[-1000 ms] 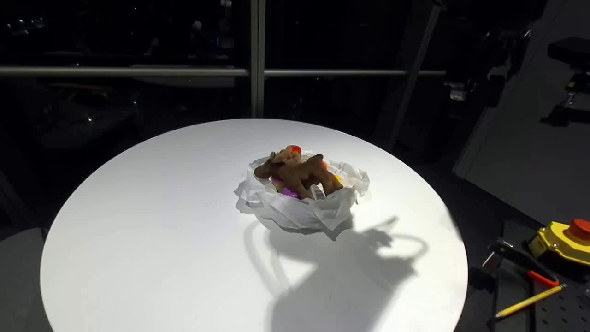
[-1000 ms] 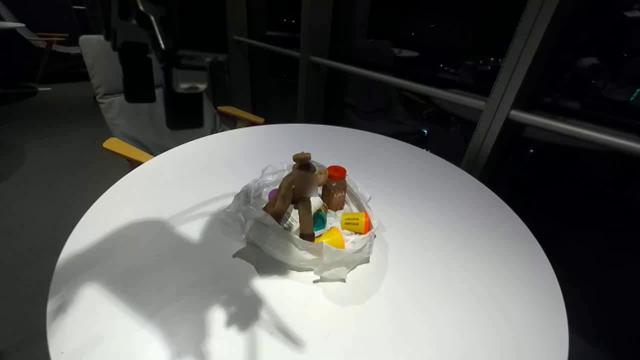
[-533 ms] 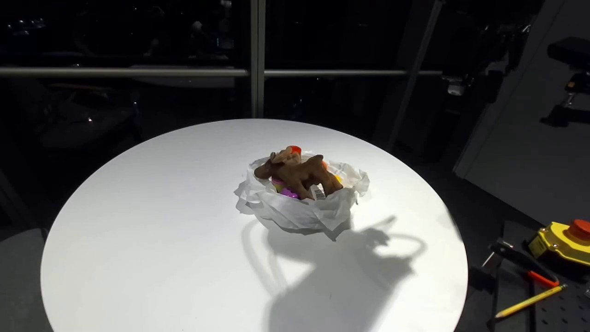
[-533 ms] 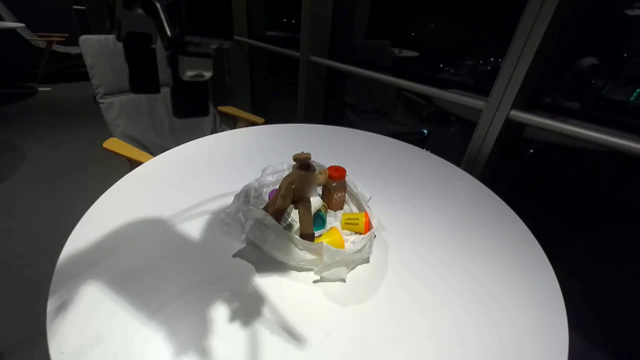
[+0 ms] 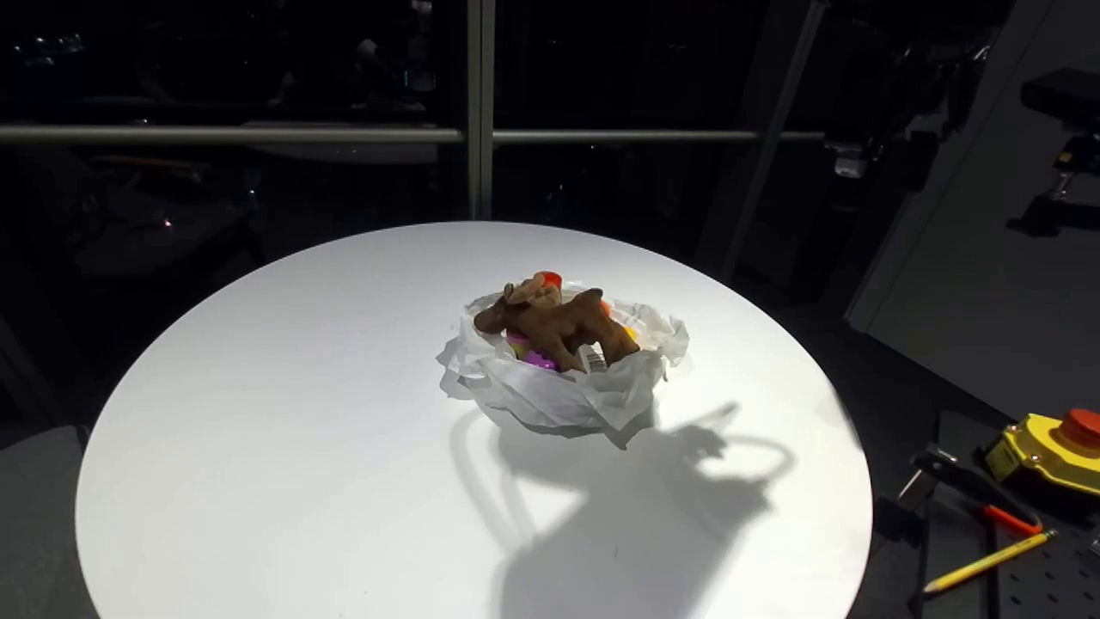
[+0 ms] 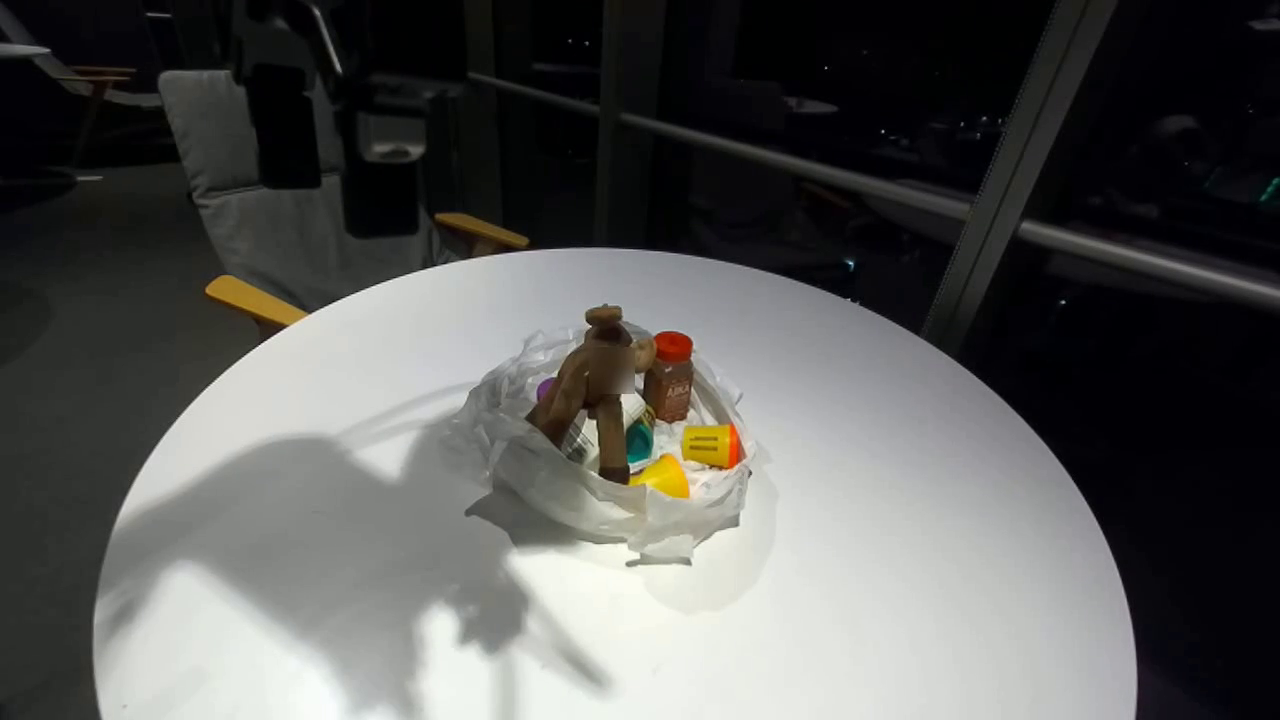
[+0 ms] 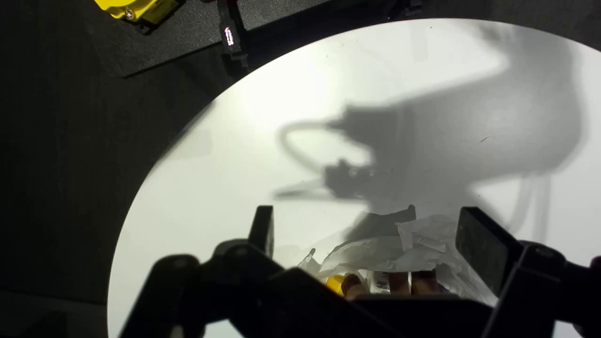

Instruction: Pick up the objects from the plastic and put them on the table

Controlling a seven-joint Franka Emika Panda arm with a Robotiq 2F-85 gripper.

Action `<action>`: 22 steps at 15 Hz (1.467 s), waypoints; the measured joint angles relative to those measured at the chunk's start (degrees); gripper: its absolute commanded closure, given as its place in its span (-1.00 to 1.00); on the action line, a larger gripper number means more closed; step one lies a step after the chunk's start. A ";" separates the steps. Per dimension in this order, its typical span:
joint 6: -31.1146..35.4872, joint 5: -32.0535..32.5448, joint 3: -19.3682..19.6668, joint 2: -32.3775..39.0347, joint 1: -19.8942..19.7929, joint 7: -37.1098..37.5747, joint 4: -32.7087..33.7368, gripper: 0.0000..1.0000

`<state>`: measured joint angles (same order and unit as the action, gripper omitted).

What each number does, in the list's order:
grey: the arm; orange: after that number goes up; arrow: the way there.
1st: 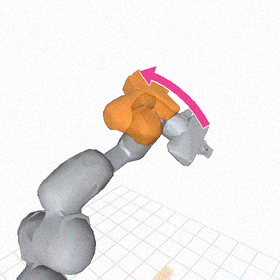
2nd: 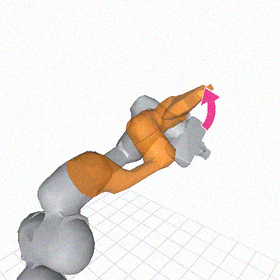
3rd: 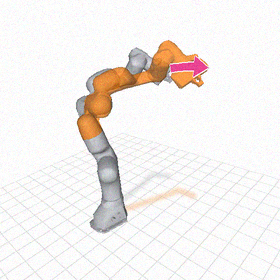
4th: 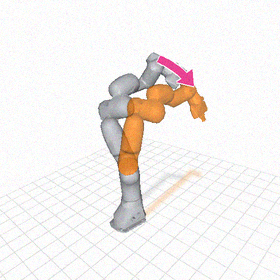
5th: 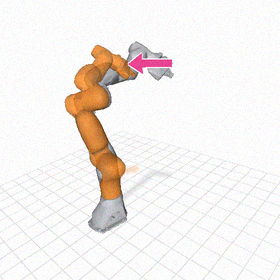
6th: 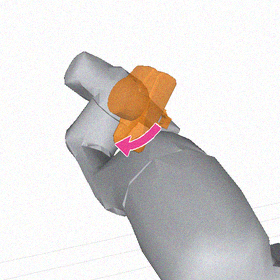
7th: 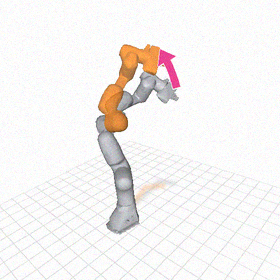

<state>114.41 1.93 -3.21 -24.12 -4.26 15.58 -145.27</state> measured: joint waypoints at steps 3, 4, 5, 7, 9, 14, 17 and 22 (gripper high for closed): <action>0.00 0.00 0.00 0.00 0.00 0.00 0.00 -1.00; 0.00 0.00 0.00 0.00 0.00 0.00 0.00 -1.00; 0.00 0.00 0.00 0.00 0.00 0.00 0.00 -1.00; 0.00 0.00 0.00 0.00 0.00 0.00 0.00 -1.00; 0.00 0.00 0.00 0.00 0.00 0.00 0.00 -1.00; -0.13 0.00 0.15 0.26 0.07 -0.45 0.04 -1.00; -0.13 0.00 0.07 2.14 0.54 -1.08 1.65 -1.00; 6.72 0.00 -2.90 10.99 3.68 -0.73 6.64 -1.00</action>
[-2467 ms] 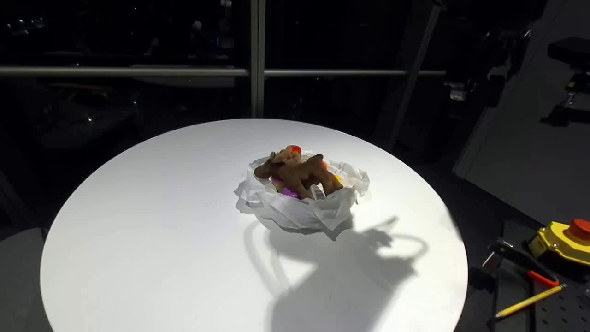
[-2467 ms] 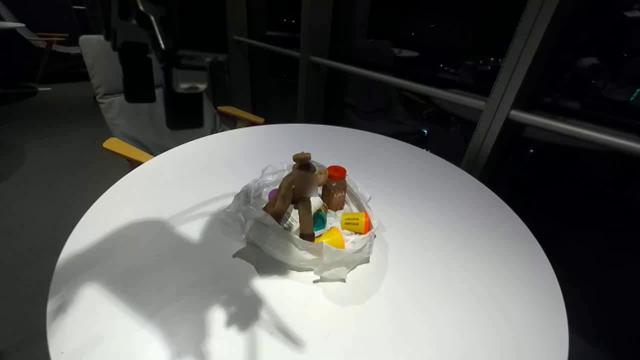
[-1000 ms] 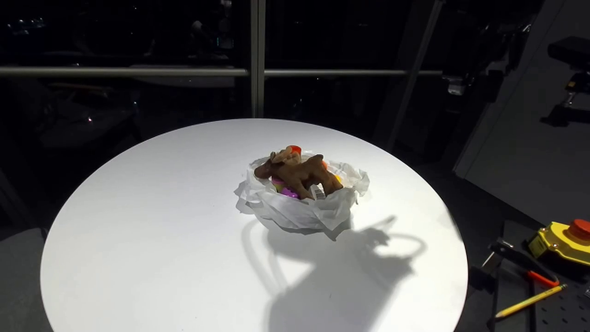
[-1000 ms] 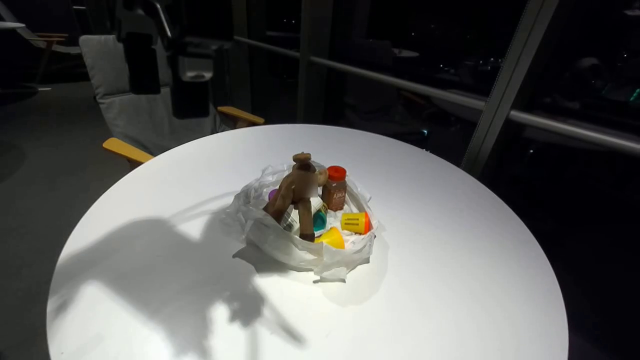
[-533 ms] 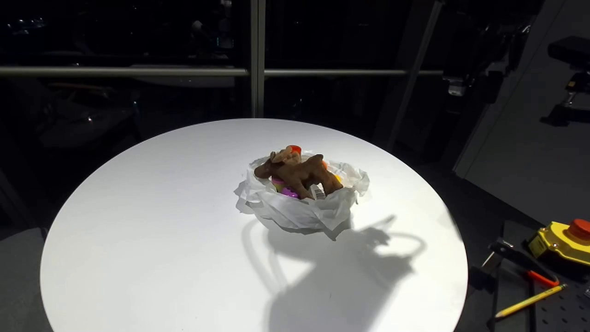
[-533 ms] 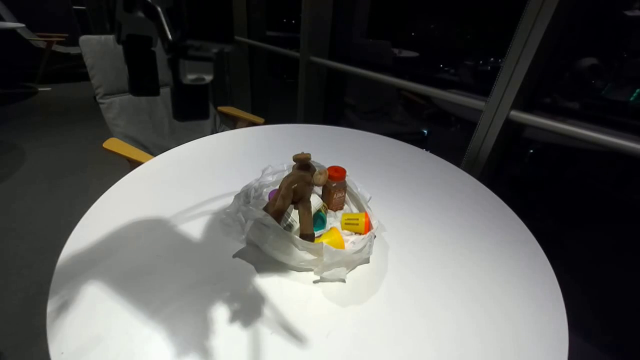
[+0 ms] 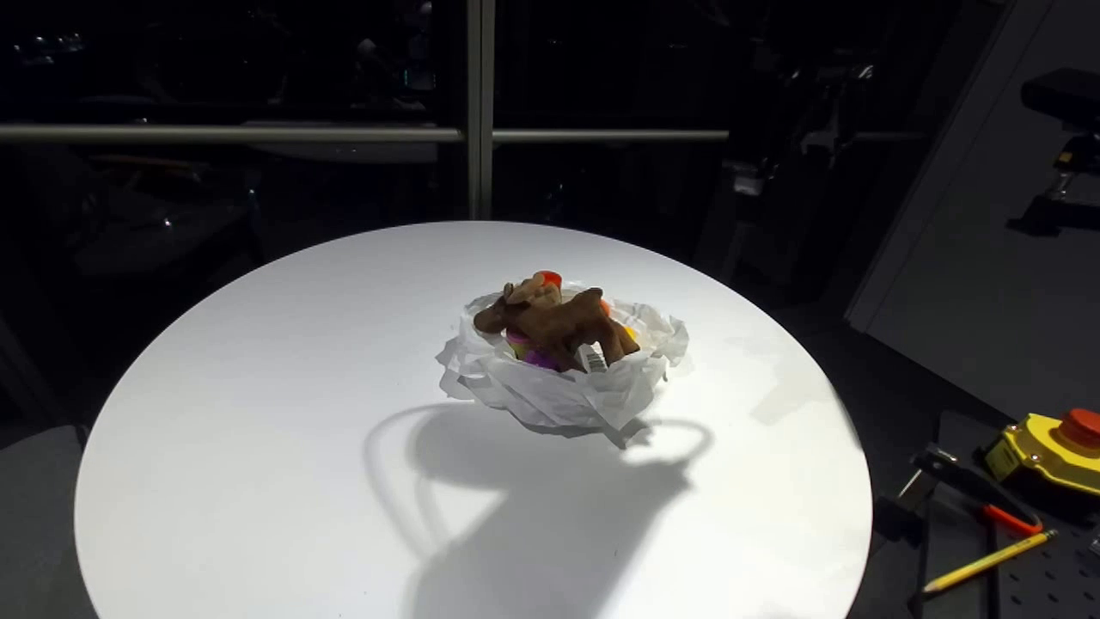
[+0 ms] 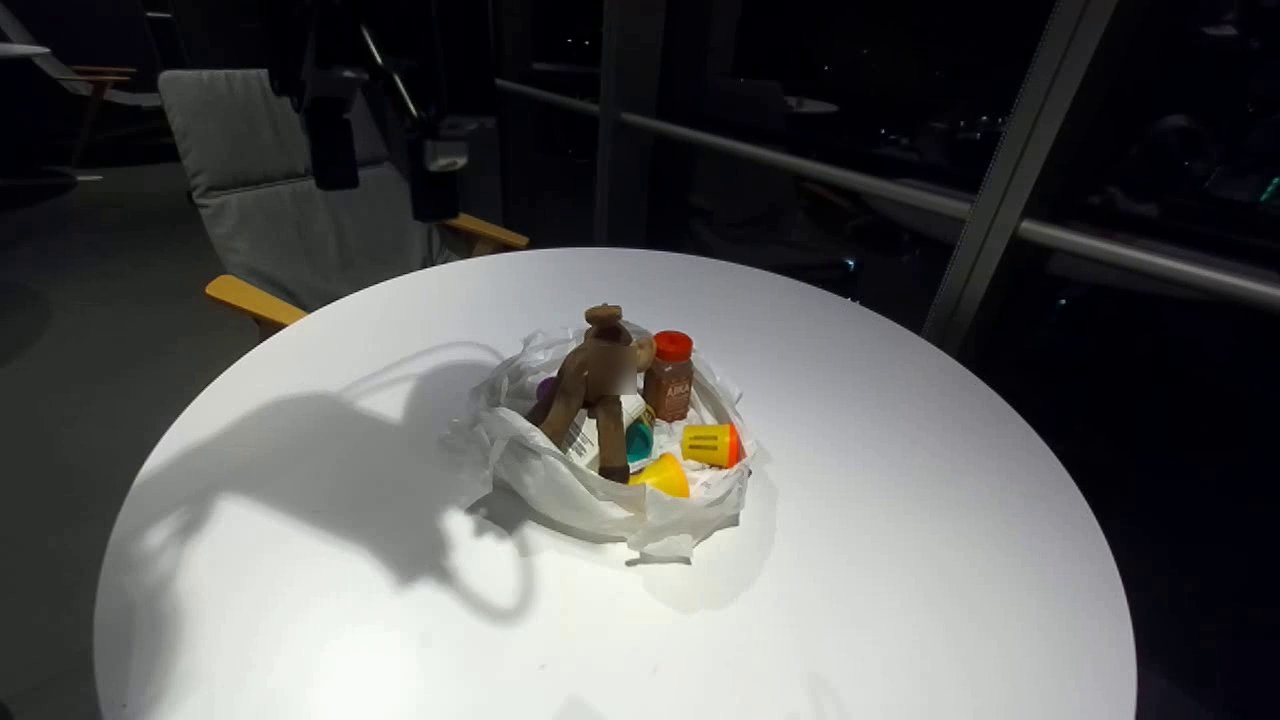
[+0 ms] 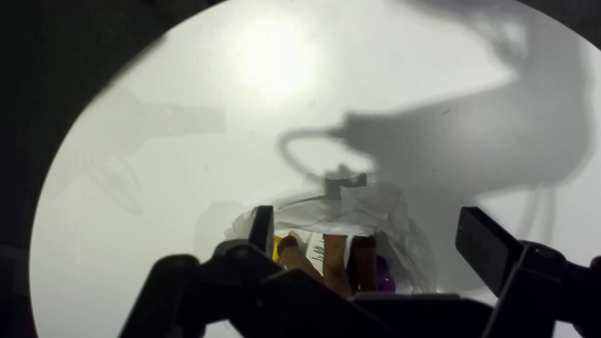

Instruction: Pick up the objects from the plastic and put them on the table

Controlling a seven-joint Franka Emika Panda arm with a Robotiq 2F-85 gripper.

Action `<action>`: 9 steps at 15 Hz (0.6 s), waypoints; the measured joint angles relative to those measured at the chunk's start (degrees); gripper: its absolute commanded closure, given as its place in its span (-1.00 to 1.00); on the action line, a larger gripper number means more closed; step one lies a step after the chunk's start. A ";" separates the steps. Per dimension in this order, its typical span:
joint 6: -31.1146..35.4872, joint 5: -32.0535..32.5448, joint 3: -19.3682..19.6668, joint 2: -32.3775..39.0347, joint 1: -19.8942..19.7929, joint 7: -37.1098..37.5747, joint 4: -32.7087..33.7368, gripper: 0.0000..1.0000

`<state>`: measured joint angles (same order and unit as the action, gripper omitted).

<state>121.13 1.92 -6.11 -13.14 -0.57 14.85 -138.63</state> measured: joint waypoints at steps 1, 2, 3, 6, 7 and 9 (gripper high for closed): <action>3.39 0.00 -0.73 2.61 0.96 0.05 0.66 -1.00; 7.07 0.00 -1.39 5.53 1.91 0.07 1.38 -1.00; 10.18 0.15 -1.79 8.37 2.63 0.07 2.16 -1.00; 17.72 3.77 -1.46 18.52 3.43 0.79 6.63 -1.00; 19.13 5.11 -0.85 21.50 3.46 1.07 8.55 -1.00; 20.90 7.68 1.13 26.73 3.63 1.42 12.87 -1.00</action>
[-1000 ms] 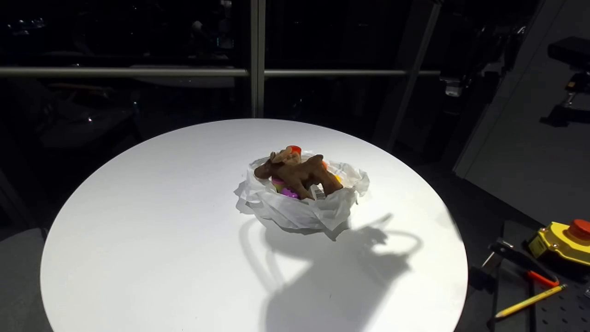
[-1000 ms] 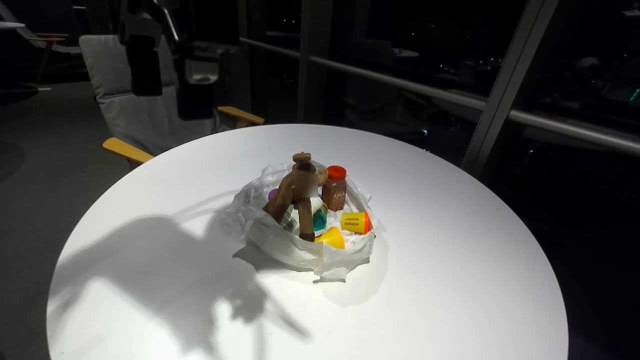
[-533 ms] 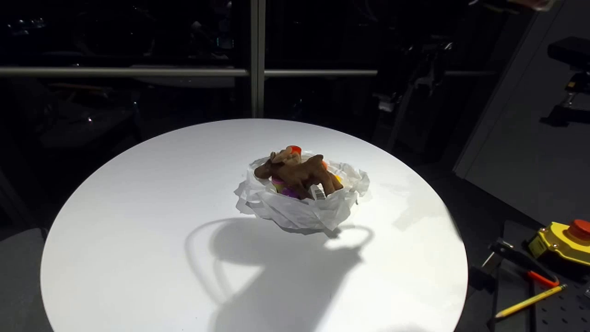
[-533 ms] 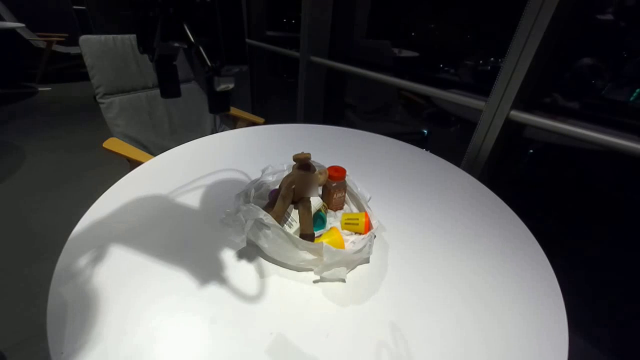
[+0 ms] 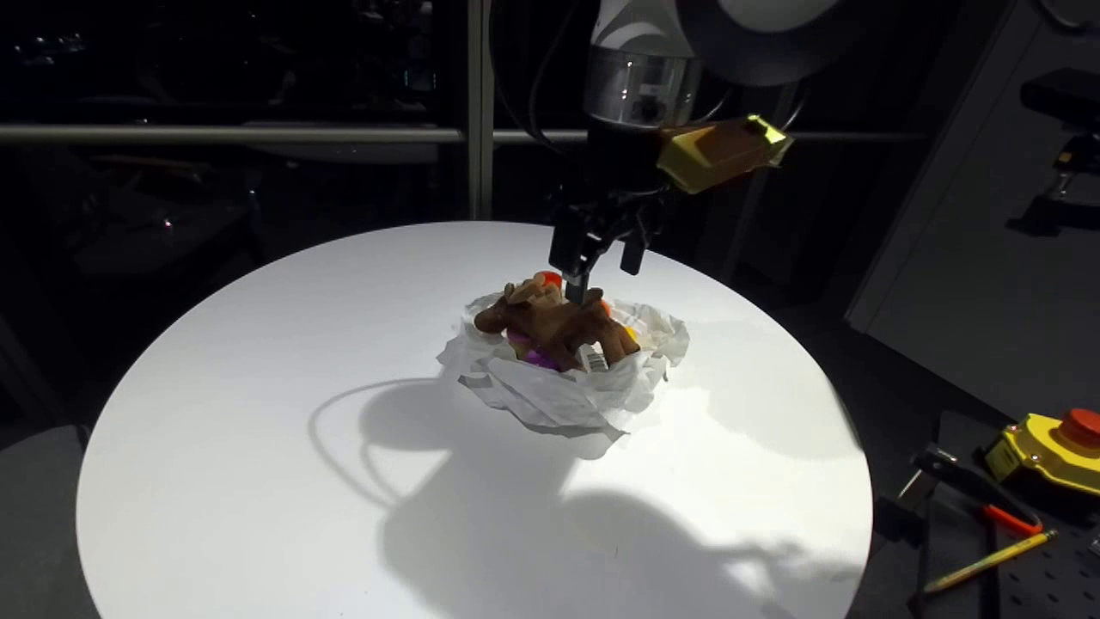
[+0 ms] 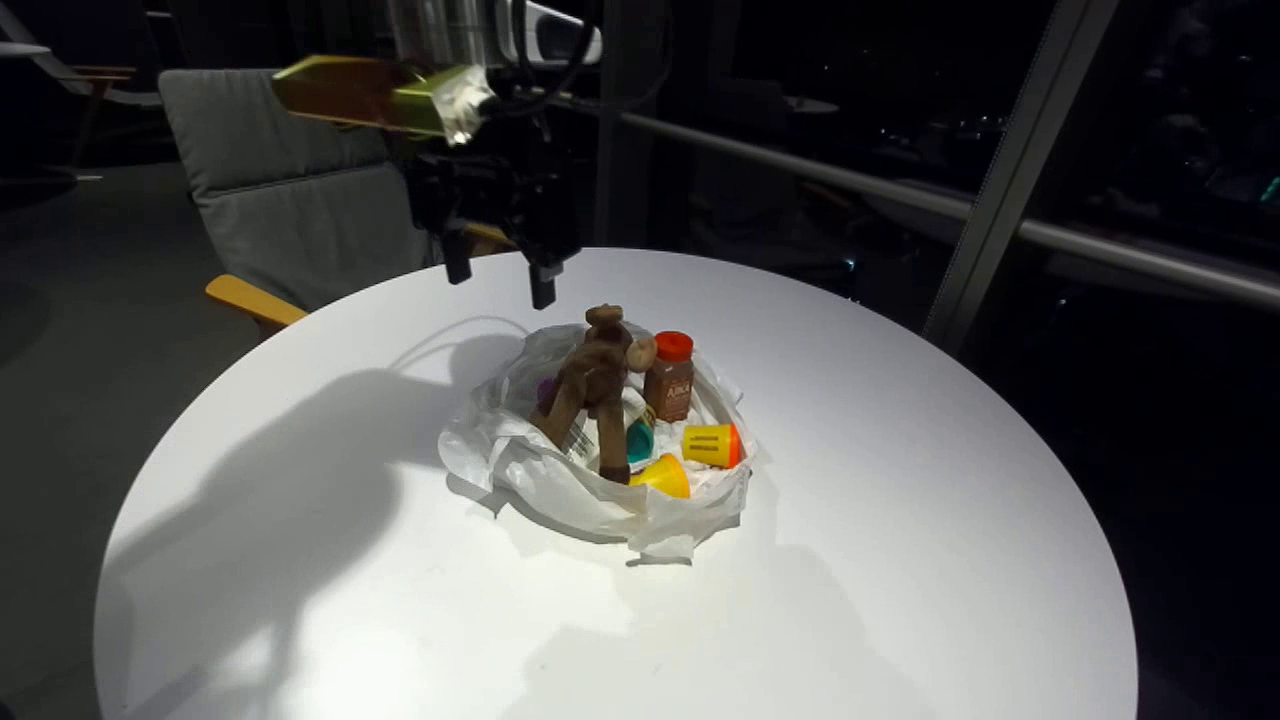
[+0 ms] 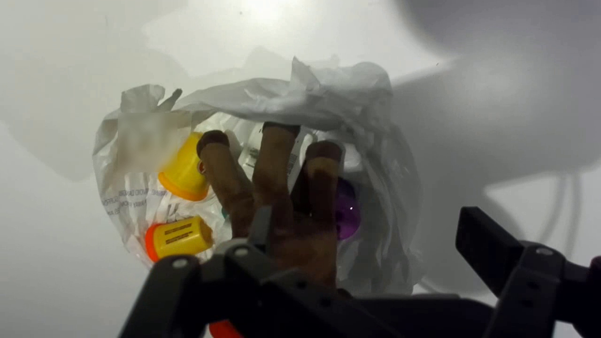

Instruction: Pick up the objects from the plastic and put them on the table

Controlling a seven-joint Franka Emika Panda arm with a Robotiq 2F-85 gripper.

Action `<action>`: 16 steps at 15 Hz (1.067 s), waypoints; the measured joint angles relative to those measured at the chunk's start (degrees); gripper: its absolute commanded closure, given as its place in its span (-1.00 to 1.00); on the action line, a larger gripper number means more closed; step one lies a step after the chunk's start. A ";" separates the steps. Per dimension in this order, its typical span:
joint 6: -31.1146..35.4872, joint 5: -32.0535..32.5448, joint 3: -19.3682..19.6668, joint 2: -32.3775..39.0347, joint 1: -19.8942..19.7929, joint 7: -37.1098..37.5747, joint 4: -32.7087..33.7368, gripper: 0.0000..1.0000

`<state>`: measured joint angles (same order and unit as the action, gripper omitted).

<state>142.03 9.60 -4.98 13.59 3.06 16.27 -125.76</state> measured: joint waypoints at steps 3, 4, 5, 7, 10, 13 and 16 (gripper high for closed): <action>0.19 2.91 3.67 5.43 0.63 0.08 6.22 -1.00; 0.19 3.93 4.91 6.68 0.90 0.14 7.84 -1.00; 0.12 4.64 5.98 7.82 1.09 0.14 9.31 -1.00; -0.51 4.83 7.11 9.52 1.16 -0.07 11.31 -1.00; -3.20 4.81 7.75 11.81 1.15 -0.87 13.51 -1.00; -6.18 4.81 7.96 14.05 1.14 -1.62 15.30 -1.00; -7.83 4.67 8.03 16.42 1.13 -2.62 17.19 -1.00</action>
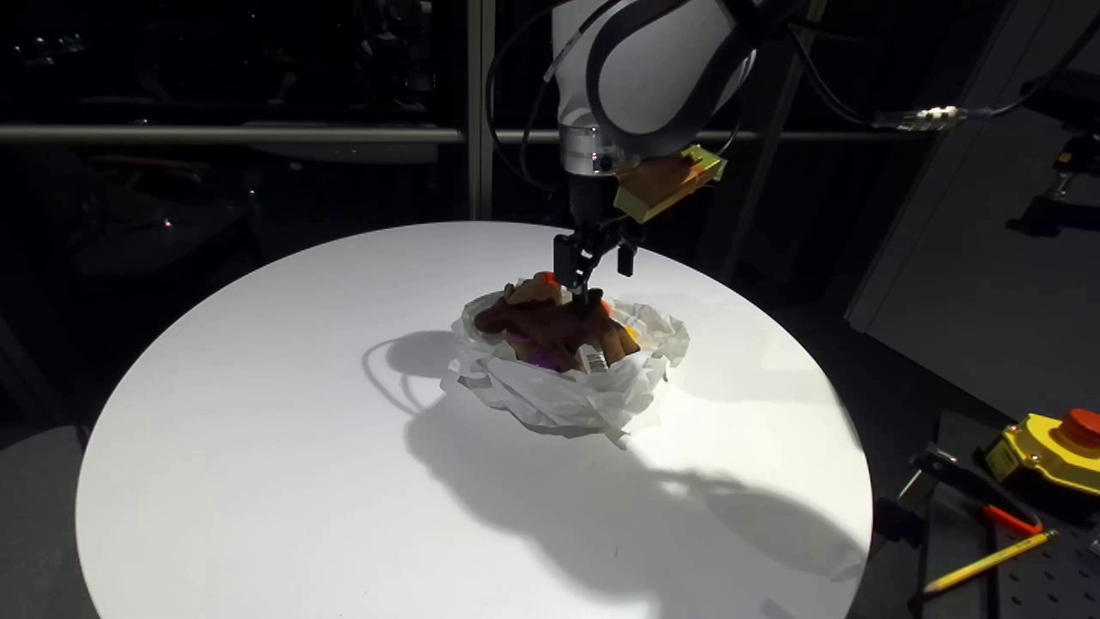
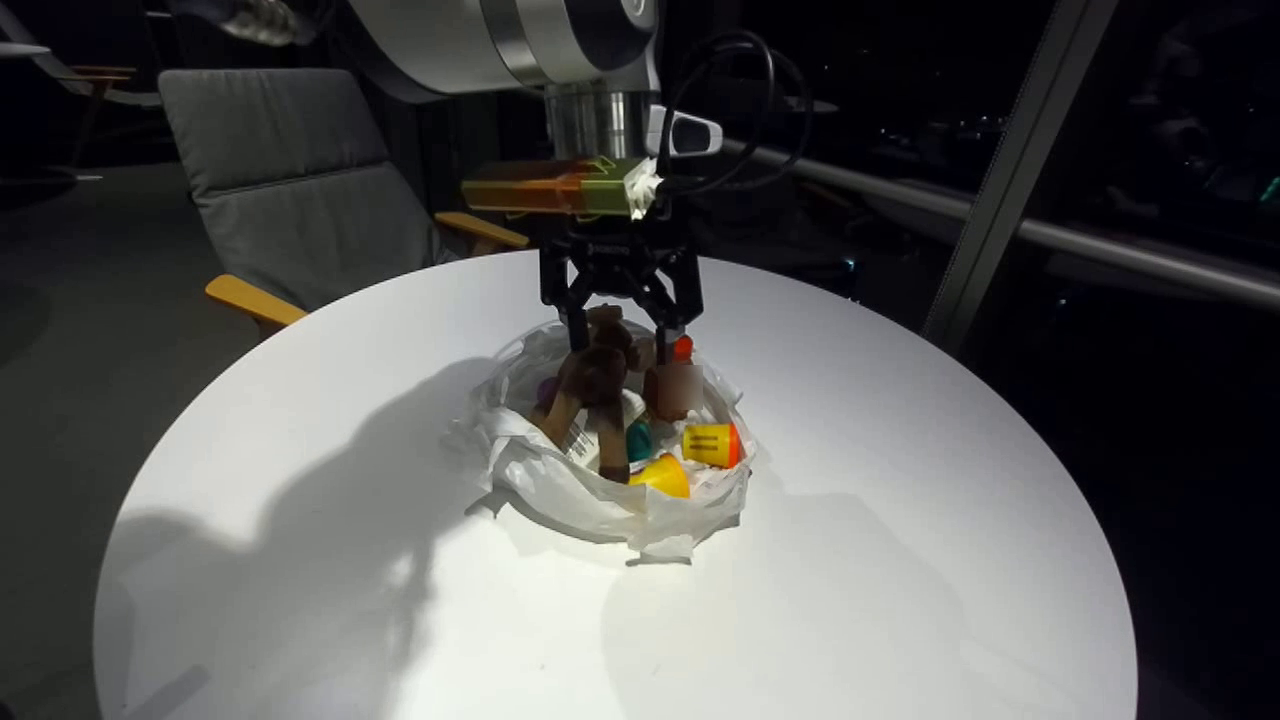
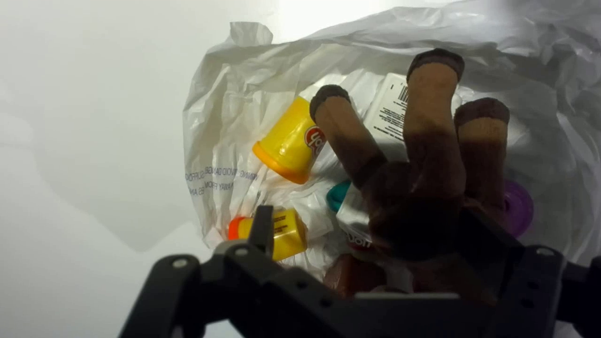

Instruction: Pick up the objects from the plastic and put them on the table

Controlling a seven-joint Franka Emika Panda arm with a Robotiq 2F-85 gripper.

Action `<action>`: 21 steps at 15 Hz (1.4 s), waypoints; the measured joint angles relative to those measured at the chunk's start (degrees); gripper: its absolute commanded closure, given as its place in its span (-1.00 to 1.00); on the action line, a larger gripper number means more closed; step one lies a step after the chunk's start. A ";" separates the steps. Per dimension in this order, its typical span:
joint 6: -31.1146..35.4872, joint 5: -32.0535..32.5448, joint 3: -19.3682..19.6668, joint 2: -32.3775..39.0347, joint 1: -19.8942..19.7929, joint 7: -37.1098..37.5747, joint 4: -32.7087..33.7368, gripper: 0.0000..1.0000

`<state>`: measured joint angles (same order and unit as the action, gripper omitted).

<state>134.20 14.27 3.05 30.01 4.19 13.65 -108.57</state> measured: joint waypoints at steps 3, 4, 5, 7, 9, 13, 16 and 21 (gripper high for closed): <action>-0.45 -1.25 -0.44 1.96 -0.01 -2.19 1.72 -1.00; -1.05 -1.84 -0.67 2.55 -0.01 -3.00 2.30 -1.00; -2.00 -2.50 -0.91 3.21 -0.01 -3.86 2.99 -1.00; -3.98 -3.23 -1.24 4.48 -0.01 -4.90 4.27 -0.46; -5.50 -3.35 -1.30 5.81 0.00 -5.26 5.56 -0.17; -5.75 -3.35 -1.29 7.32 0.00 -5.32 7.38 0.47; -5.83 -3.74 -1.27 7.26 0.00 -5.27 7.84 0.87; -6.15 -8.61 -1.33 4.56 -0.80 -5.27 6.27 0.98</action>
<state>128.05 5.66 1.72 34.57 3.39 8.39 -102.31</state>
